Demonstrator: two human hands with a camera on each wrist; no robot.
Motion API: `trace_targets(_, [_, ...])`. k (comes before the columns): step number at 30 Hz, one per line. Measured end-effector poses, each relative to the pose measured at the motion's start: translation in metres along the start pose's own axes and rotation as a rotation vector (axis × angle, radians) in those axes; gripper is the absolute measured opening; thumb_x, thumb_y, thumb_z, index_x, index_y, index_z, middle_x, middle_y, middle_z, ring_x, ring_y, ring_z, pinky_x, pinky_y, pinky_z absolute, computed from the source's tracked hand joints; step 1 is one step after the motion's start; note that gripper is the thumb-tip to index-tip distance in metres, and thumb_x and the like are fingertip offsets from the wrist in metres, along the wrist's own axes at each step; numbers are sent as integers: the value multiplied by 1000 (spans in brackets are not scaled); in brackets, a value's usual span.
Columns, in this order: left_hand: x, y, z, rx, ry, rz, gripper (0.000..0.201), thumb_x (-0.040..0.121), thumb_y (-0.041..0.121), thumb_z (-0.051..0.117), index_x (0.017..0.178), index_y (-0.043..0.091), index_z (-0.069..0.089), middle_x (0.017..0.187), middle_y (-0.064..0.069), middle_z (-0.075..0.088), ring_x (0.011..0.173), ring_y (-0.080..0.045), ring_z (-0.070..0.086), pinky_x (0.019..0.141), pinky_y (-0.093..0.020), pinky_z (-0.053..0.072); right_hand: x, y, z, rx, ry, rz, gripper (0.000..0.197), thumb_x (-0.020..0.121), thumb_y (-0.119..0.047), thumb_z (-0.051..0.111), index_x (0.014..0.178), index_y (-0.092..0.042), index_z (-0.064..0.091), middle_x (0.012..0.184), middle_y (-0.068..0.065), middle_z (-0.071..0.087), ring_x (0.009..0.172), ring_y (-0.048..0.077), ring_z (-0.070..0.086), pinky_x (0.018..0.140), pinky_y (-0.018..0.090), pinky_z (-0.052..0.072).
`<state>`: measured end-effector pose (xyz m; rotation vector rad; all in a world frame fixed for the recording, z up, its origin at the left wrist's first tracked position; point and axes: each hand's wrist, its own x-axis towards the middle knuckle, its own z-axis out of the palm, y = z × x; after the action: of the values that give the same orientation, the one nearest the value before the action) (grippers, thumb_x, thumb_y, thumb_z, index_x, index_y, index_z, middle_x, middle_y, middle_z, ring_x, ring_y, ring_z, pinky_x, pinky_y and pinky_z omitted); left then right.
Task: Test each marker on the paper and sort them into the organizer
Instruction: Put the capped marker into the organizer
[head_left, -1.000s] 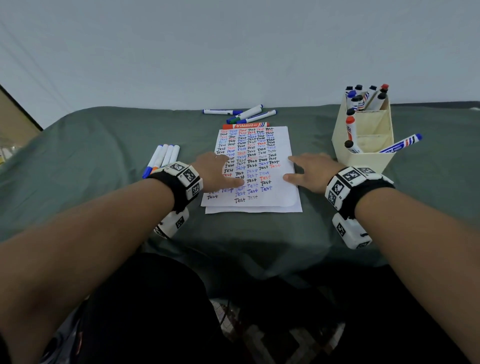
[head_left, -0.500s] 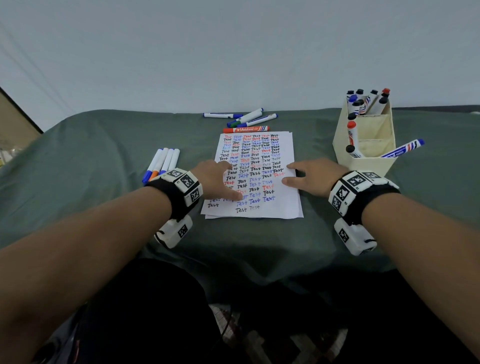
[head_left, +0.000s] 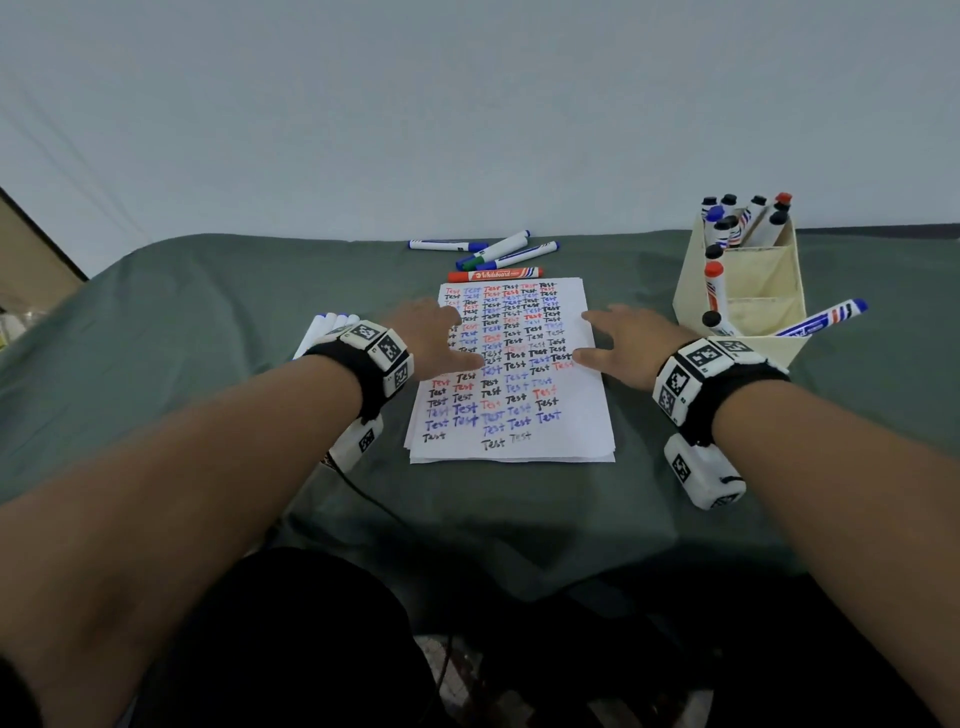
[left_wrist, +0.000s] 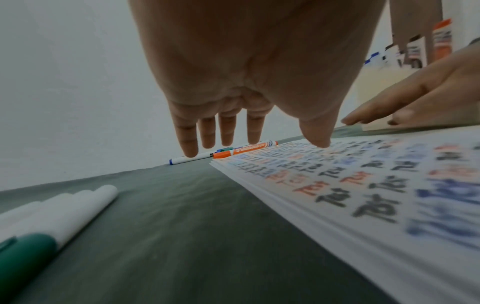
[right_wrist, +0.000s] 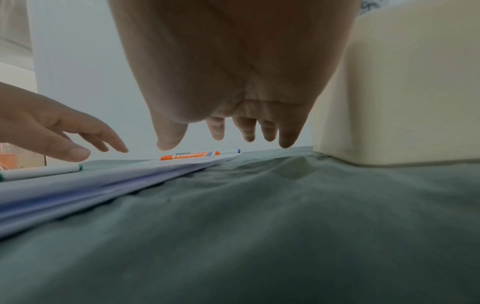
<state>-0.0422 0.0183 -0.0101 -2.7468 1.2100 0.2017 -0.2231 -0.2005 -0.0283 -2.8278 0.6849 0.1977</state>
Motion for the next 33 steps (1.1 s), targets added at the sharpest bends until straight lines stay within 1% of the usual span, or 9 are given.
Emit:
trace_targets(3, [19,-5,-1,-27,27,34,85,87,74,53,153,24,35,159,-5,34,145,-27,33,117,-45,28,9,1,2,36,-22,18,84,95,-70,46,161,-29,16,170,7,10,156,36,5,122,53,16])
trace_targets(6, [39,-7,-1,-29,54,65,84,89,70,53,155,23,32,161,-4,32,147,-26,30,118,-44,25,11,1,9,67,-65,10,86,93,-75,41,162,-33,12,171,4,4,156,36,-2,122,58,15])
trace_targets(12, [77,-6,-2,-42,83,78,80,92,65,55,154,19,34,160,-6,33,146,-27,31,117,-42,26,8,0,15,3,-133,-21,87,92,-79,33,162,-33,9,170,5,7,156,32,5,123,58,14])
trace_targets(17, [103,-1,0,-19,42,80,84,90,71,51,154,19,33,161,-7,33,144,-29,35,115,-44,30,7,0,13,8,-138,-32,84,93,-78,33,161,-33,13,170,6,9,156,31,7,123,57,13])
trace_targets(21, [118,-2,0,-4,62,32,84,84,76,54,148,22,43,150,-6,48,134,-29,46,107,-44,39,9,1,13,11,-145,-26,78,94,-77,34,160,-39,15,170,5,9,156,30,5,123,57,10])
trace_targets(23, [121,-3,-3,74,153,6,77,83,77,54,139,25,49,136,-6,57,122,-30,53,98,-45,47,10,1,14,12,-150,-22,78,93,-77,34,159,-40,15,170,5,8,156,30,4,124,58,9])
trace_targets(25, [122,-2,-6,144,208,-20,64,86,70,53,129,24,53,123,-7,58,112,-31,54,89,-43,49,11,1,15,17,-145,-18,78,93,-77,34,159,-41,15,170,4,8,156,30,4,124,58,10])
trace_targets(29, [123,-4,-5,157,140,-2,47,95,58,48,128,26,60,128,-4,60,122,-29,51,99,-46,47,11,0,15,26,-129,-14,77,93,-77,34,159,-42,14,169,4,11,156,30,6,123,57,12])
trace_targets(33, [120,-1,-6,142,198,10,34,98,51,56,117,26,69,119,-1,65,116,-26,55,95,-43,51,10,1,13,51,-103,-57,74,95,-73,39,157,-50,7,168,7,16,155,33,13,122,56,20])
